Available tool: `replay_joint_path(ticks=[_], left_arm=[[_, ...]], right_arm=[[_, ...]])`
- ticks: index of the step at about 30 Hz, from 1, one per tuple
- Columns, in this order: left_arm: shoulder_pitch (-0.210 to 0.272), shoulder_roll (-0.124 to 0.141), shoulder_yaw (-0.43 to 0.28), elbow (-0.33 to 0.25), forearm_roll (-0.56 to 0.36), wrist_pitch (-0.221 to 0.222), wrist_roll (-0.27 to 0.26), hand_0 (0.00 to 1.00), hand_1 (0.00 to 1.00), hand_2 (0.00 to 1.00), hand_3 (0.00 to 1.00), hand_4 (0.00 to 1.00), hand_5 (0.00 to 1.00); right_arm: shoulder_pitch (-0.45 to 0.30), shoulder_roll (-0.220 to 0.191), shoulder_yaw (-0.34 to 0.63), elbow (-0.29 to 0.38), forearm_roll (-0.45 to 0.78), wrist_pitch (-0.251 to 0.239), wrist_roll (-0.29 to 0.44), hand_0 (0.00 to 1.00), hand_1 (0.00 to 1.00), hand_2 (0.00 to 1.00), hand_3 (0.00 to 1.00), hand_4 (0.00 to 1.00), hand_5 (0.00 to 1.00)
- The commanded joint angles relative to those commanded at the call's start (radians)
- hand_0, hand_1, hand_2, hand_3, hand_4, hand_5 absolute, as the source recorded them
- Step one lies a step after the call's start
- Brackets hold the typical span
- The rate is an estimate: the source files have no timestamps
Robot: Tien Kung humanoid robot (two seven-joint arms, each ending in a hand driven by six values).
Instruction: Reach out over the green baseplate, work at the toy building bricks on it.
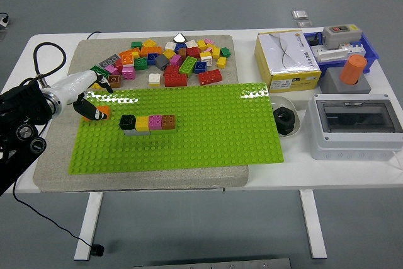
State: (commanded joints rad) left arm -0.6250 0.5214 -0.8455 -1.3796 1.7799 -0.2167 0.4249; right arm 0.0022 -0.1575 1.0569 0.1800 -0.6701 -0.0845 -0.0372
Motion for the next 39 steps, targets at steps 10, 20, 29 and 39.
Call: replay_joint_path(ticks=[10, 20, 29, 39], left_arm=[[0.017, -0.029, 0.034, 0.017, 0.057, 0.062, -0.026, 0.216, 0.057, 0.821, 0.573, 0.998, 0.005], [0.060, -0.068, 0.039, 0.006, 0.116, 0.115, -0.043, 0.220, 0.058, 0.821, 0.562, 0.998, 0.082], [0.079, -0.085, 0.039, 0.025, 0.129, 0.120, -0.046, 0.221, 0.058, 0.820, 0.560, 0.998, 0.092], [0.093, -0.090, 0.046, 0.045, 0.132, 0.123, -0.050, 0.223, 0.061, 0.820, 0.560, 0.998, 0.098]], right_arm=[[0.002, 0.002, 0.006, 0.000, -0.007, 0.000, -0.001, 0.629, 0.473, 0.622, 0.715, 0.766, 0.895], [0.001, 0.004, 0.007, 0.000, -0.006, -0.001, -0.002, 0.630, 0.472, 0.622, 0.716, 0.765, 0.895], [0.000, 0.005, 0.006, 0.000, -0.007, 0.000, -0.003, 0.630, 0.472, 0.622, 0.717, 0.765, 0.896], [0.000, 0.007, 0.004, 0.000, -0.001, -0.002, -0.003, 0.629, 0.473, 0.623, 0.716, 0.765, 0.898]])
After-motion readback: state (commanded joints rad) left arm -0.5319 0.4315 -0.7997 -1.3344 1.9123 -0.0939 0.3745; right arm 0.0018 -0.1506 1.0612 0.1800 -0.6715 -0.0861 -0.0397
